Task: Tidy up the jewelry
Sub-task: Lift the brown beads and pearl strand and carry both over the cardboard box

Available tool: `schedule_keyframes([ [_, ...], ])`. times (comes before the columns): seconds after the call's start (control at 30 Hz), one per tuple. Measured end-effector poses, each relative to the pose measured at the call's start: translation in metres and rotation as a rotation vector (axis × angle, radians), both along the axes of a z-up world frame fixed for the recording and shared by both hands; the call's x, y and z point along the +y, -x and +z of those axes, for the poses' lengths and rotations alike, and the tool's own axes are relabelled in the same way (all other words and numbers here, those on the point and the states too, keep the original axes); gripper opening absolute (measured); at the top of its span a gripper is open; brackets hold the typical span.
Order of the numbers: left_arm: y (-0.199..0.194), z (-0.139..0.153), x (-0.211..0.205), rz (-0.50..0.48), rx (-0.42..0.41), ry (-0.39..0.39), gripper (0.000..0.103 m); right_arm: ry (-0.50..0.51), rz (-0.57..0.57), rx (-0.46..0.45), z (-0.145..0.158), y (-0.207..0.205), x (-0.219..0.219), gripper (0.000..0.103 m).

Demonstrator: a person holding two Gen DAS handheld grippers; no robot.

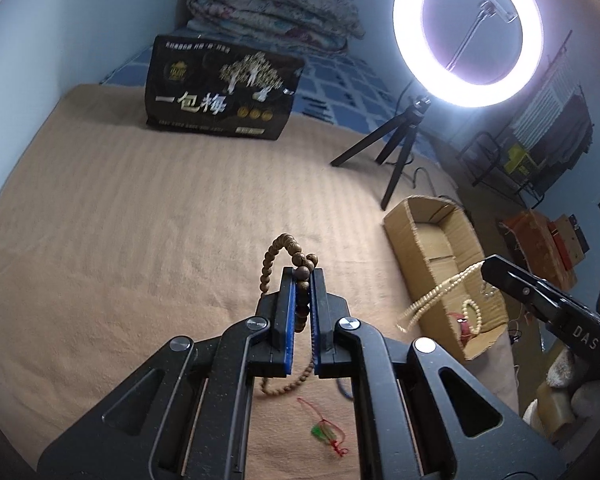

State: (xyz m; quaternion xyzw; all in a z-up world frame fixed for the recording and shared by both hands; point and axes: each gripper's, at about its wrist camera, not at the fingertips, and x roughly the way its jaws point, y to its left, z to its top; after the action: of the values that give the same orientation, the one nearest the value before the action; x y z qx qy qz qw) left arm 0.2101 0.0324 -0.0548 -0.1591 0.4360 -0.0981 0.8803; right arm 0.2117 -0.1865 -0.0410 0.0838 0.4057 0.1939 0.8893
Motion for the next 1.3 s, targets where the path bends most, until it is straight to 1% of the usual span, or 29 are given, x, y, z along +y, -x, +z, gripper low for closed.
schedule_keyframes([
  [0.3, 0.011, 0.045, -0.01, -0.034, -0.108, 0.028, 0.004, -0.013, -0.032, -0.072, 0.024, 0.006, -0.021, 0.005],
  [0.57, 0.009, 0.078, -0.024, -0.062, -0.165, 0.052, 0.004, -0.006, -0.06, -0.127, 0.042, 0.011, -0.039, 0.005],
  [0.63, 0.007, 0.087, -0.031, -0.076, -0.179, 0.054, 0.004, 0.008, -0.074, -0.145, 0.046, 0.011, -0.045, 0.005],
  [0.77, 0.001, 0.1, -0.046, -0.101, -0.205, 0.063, 0.004, 0.001, -0.099, -0.157, 0.05, 0.01, -0.06, 0.005],
  [0.87, -0.004, 0.109, -0.06, -0.121, -0.219, 0.065, 0.004, 0.017, -0.118, -0.167, 0.052, 0.01, -0.07, 0.005],
  [1.17, -0.02, 0.135, -0.102, -0.181, -0.263, 0.093, 0.004, 0.028, -0.169, -0.176, 0.055, 0.007, -0.102, 0.005],
  [1.3, -0.026, 0.142, -0.123, -0.21, -0.277, 0.105, 0.004, 0.031, -0.196, -0.169, 0.053, 0.005, -0.118, 0.005],
])
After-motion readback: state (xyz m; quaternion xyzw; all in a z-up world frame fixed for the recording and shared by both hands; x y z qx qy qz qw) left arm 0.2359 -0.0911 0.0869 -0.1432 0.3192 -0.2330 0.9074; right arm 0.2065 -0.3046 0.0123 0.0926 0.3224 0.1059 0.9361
